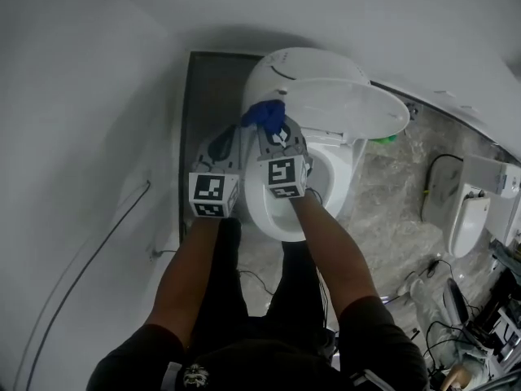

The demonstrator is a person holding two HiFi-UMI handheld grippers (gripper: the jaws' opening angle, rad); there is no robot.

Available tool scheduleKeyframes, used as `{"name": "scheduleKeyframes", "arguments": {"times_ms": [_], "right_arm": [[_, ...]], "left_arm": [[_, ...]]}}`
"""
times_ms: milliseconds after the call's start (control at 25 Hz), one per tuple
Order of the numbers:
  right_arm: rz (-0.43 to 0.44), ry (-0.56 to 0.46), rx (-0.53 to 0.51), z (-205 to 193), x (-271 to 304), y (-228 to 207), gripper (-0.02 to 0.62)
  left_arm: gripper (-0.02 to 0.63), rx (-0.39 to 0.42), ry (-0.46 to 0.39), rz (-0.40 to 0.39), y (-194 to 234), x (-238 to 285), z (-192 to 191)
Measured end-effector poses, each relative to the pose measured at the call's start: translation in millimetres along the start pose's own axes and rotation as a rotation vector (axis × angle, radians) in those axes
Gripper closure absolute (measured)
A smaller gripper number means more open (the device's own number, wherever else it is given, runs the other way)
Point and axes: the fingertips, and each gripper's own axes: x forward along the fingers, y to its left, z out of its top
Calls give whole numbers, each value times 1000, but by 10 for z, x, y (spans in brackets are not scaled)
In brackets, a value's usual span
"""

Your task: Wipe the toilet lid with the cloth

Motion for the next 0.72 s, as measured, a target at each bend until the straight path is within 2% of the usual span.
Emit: {"name": "scheduleKeyframes", "arguments": {"times_ms": [80,280,400,600,720], "right_arm": [[-31,10,20,21,78,-19,523],[-86,15,-7,-46,97,-144,523],[-146,40,23,-150,10,-412,523],[-183,55,-17,-328,-156,-776,523],[-228,71,-7,-462,-323,-1016,523]], "left_arm": [[594,5,2,4,70,-1,-11],[594,8,8,-9,68,38,-60],[594,13,12,-28,-58,99,-62],[594,4,12,-57,-325,227,-31],[594,1,9,-81,-522,293,45]]}}
